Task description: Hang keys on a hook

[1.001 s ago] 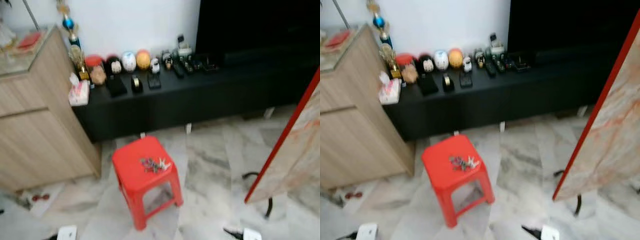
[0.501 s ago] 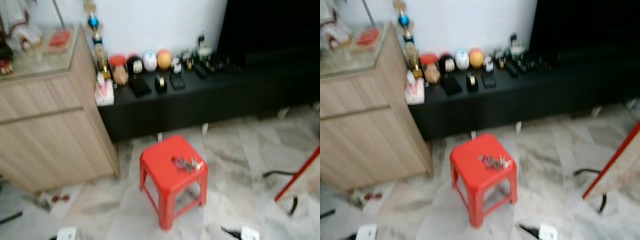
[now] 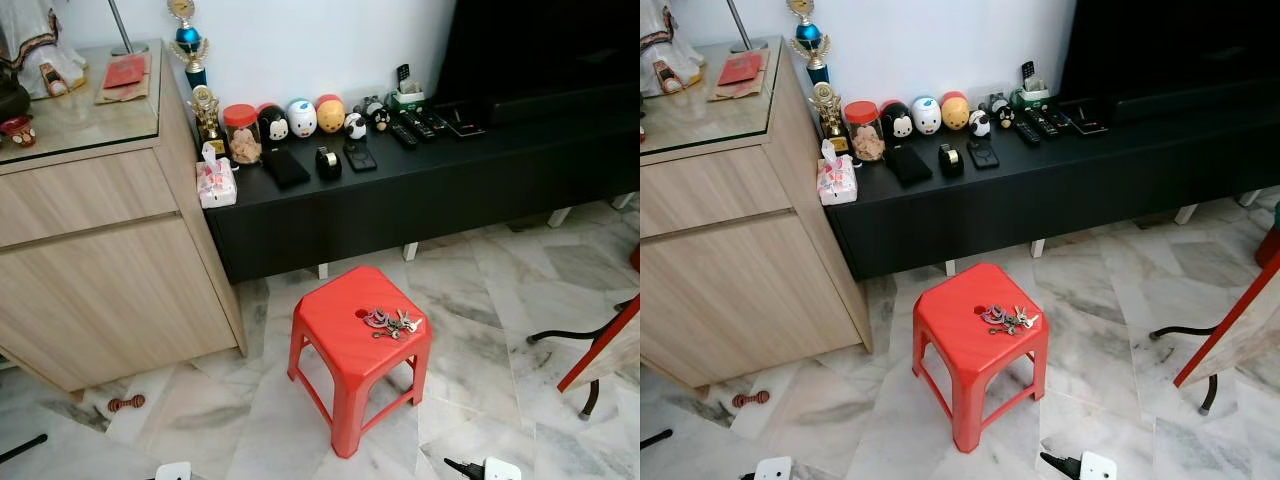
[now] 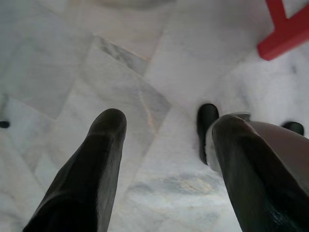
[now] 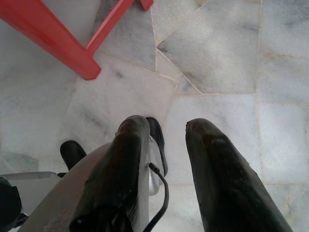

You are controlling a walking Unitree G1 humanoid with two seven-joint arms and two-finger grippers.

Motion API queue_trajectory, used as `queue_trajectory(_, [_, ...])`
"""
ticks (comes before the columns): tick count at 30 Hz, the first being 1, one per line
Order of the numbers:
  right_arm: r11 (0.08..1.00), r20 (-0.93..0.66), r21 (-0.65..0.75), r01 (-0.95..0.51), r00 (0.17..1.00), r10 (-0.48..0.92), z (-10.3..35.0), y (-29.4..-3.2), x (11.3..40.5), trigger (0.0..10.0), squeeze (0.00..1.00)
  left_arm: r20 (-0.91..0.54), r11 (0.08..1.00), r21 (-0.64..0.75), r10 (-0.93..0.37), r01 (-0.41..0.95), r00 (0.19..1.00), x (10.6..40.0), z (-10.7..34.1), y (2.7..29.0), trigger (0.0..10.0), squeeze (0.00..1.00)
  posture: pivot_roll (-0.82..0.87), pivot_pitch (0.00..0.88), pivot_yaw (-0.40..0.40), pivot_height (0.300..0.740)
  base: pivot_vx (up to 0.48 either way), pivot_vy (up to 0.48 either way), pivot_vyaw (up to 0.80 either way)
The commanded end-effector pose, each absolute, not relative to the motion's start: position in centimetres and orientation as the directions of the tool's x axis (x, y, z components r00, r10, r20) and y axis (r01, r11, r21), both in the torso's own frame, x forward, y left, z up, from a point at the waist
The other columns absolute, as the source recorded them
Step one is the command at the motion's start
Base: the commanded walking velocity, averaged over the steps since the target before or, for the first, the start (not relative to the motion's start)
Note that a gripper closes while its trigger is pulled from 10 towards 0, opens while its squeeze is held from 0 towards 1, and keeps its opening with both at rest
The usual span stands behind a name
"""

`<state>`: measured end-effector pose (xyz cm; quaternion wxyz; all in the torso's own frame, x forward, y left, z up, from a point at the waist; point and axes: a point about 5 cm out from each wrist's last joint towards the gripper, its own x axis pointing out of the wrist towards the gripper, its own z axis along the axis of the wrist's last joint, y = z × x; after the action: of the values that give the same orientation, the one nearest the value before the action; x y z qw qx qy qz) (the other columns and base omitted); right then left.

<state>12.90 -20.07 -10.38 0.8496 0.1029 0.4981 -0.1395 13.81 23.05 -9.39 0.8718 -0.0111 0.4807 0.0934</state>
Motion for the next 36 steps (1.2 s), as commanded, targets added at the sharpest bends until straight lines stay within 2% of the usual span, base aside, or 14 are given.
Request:
queue_trajectory(1, [0.939,-0.875,0.033,0.341,0.465,-0.138,-10.39,-20.19,12.82,10.0,0.0,-0.846,0.983,0.072,0.15,-0.17,0.511,13.54,-9.42,23.37,10.0,0.0,-0.05,0.0,0.033,0.74,0.0,0.0,0.0])
queue_trajectory(36, [0.942,-0.878,0.028,0.333,0.459,-0.136,-10.38,-20.48,12.74,10.0,0.0,-0.841,0.982,0.059,0.146,-0.18,0.521,13.68,-9.25,23.77,10.0,0.0,-0.04,0.0,0.023,0.74,0.0,0.0,0.0])
